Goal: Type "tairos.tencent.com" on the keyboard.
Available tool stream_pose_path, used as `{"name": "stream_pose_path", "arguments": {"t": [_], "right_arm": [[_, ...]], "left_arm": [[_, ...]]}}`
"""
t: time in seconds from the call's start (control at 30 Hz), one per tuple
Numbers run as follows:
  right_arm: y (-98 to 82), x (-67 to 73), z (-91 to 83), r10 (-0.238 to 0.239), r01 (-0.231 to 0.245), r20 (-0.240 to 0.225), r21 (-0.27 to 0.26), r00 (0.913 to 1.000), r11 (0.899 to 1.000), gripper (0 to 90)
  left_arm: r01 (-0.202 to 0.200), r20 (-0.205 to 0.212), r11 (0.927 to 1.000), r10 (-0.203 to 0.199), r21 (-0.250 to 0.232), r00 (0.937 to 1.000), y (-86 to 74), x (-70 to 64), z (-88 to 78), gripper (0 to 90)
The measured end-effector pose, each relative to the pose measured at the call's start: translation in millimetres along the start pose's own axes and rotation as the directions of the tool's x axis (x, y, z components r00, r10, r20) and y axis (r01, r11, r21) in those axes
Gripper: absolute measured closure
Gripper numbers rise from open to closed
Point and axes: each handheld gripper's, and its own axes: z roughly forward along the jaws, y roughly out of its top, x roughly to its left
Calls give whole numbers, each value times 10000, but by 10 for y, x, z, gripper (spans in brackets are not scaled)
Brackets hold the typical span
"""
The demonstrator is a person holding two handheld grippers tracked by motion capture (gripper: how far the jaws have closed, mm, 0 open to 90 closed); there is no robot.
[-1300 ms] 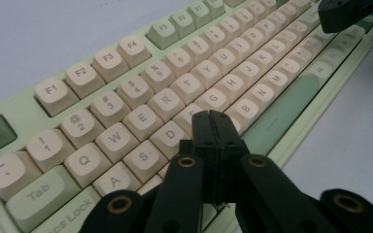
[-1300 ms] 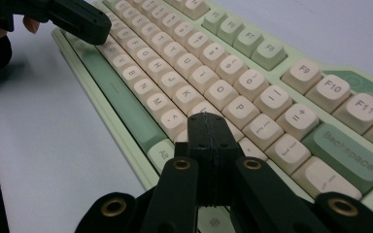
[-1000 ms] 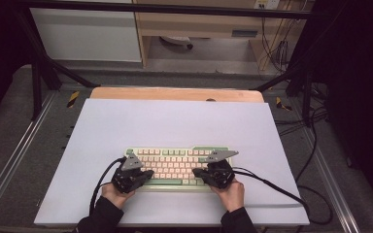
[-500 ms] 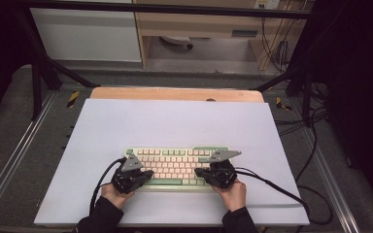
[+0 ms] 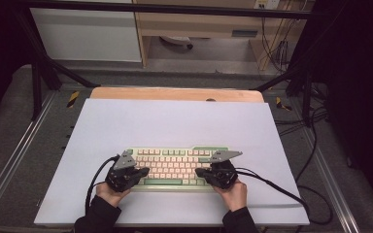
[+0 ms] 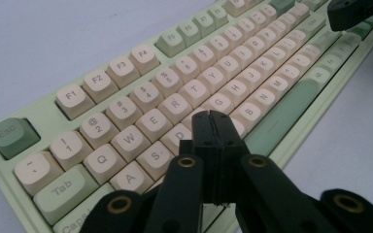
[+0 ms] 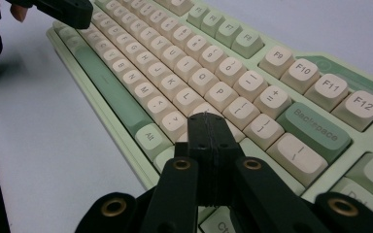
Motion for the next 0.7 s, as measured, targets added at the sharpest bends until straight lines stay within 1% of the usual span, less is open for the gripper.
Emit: {"name": "stream_pose_path", "arguments": {"t": [0.17, 0.4, 0.57, 0.7], "right_arm": [[1, -1, 2, -1, 1, 6, 31, 10000, 10000, 900], [1, 0, -2, 28, -28, 5, 30, 10000, 10000, 900], [1, -2, 1, -4, 4, 21, 46, 10000, 10000, 900], [0, -2, 3, 3, -3, 31, 58, 10000, 10000, 900]], "left_arm": [[97, -60, 9999, -97, -79, 9999, 24, 33, -22, 896], [138, -177, 9999, -139, -46, 9997, 60, 76, -19, 895], [184, -273, 9998, -185, -37, 9995, 108, 116, 2, 896], [260, -330, 9997, -259, 44, 9991, 134, 142, 55, 896]]}}
